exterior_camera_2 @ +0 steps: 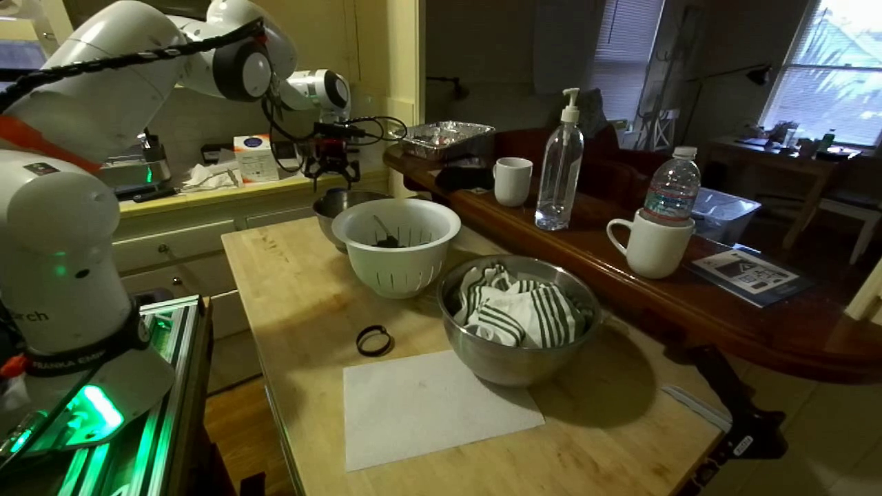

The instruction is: Put the blue spoon on the top countertop

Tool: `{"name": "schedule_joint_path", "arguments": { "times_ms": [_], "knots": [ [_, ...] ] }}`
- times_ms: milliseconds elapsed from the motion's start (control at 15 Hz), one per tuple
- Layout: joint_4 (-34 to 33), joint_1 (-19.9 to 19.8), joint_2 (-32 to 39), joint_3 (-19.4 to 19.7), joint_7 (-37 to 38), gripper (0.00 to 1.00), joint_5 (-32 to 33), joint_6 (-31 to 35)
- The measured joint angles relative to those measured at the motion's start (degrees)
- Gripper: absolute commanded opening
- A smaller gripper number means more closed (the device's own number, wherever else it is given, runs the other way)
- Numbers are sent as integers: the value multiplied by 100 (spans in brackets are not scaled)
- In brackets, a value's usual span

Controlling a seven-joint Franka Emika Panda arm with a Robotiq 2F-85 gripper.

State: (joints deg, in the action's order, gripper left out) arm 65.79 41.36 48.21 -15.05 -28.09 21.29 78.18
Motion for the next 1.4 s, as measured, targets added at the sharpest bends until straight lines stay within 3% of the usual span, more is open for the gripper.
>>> {"name": "schedule_joint_path", "arguments": {
  "times_ms": [467, 1400],
  "knots": [
    [-348, 145, 353, 293, 15, 100, 482, -195],
    [-1514, 397, 1189, 535, 358, 100, 507, -194]
  ]
}}
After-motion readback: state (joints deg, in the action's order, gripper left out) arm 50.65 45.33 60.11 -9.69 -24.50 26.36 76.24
